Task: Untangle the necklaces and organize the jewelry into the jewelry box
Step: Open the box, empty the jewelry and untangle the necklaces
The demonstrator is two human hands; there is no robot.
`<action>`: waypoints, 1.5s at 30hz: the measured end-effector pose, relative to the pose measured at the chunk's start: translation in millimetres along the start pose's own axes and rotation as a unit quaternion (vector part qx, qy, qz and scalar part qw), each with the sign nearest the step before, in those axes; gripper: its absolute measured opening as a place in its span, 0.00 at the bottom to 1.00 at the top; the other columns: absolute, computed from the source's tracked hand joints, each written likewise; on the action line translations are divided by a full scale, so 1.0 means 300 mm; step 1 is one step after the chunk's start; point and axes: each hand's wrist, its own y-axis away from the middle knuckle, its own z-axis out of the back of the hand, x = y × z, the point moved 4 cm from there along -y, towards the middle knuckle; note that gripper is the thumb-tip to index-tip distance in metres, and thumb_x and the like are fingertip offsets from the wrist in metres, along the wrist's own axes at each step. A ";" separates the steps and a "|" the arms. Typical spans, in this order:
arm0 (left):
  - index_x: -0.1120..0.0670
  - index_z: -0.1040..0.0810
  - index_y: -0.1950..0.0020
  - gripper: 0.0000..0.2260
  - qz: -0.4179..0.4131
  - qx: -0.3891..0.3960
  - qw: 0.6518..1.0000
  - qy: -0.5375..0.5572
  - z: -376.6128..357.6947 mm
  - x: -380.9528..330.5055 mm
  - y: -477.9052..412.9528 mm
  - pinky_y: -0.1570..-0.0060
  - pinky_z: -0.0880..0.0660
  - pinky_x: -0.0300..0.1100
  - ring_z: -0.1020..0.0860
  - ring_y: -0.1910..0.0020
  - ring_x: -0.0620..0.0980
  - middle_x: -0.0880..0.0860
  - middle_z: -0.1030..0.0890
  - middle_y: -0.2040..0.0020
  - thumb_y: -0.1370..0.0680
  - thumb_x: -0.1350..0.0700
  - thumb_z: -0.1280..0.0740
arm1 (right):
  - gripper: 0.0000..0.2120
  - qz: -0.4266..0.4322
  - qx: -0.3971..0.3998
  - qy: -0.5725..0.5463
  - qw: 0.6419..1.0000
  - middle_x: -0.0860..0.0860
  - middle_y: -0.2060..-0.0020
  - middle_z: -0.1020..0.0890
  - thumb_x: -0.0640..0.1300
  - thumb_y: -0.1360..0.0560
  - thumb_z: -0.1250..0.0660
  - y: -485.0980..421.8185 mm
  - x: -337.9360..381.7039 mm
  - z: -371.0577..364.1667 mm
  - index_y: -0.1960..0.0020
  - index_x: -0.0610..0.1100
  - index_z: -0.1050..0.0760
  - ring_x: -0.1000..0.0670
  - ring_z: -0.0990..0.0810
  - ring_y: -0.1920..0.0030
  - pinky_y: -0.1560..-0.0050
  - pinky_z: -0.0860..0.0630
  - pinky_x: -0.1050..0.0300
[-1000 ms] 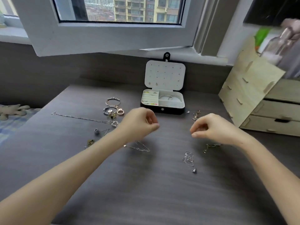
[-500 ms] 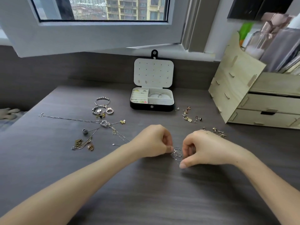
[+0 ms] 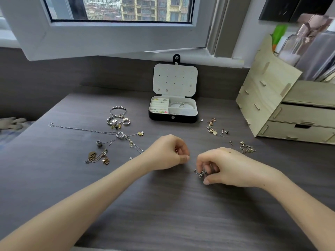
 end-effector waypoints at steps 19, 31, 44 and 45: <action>0.50 0.18 0.55 0.06 0.007 -0.006 0.956 0.293 0.054 -0.013 -0.009 0.48 0.29 0.40 0.22 0.55 0.44 0.50 0.19 0.55 0.31 0.56 0.31 | 0.05 0.049 -0.147 -0.176 0.972 0.53 0.66 0.20 0.37 0.25 0.34 -0.003 0.073 0.261 0.58 0.44 0.25 0.61 0.25 0.66 0.63 0.31 0.70; 0.55 0.21 0.51 0.09 -0.107 -0.033 0.875 0.472 0.212 -0.177 -0.048 0.43 0.26 0.44 0.20 0.53 0.50 0.52 0.17 0.56 0.31 0.59 0.32 | 0.09 0.042 -0.186 -0.243 0.951 0.52 0.70 0.21 0.38 0.23 0.36 -0.062 0.170 0.498 0.56 0.44 0.18 0.53 0.28 0.67 0.67 0.32 0.62; 0.56 0.27 0.58 0.07 0.032 -0.082 0.874 0.478 0.174 -0.014 -0.035 0.46 0.24 0.47 0.17 0.55 0.53 0.55 0.17 0.60 0.20 0.60 0.38 | 0.07 0.158 -0.192 -0.563 0.788 0.47 0.70 0.23 0.37 0.31 0.36 -0.099 0.212 0.561 0.64 0.42 0.19 0.52 0.28 0.70 0.70 0.30 0.62; 0.57 0.26 0.58 0.08 0.052 -0.076 0.856 0.508 0.172 0.008 -0.026 0.47 0.23 0.47 0.17 0.55 0.53 0.55 0.17 0.59 0.20 0.60 0.39 | 0.07 0.160 -0.192 -0.596 0.763 0.48 0.70 0.23 0.38 0.32 0.36 -0.105 0.204 0.560 0.64 0.42 0.19 0.52 0.28 0.70 0.71 0.30 0.63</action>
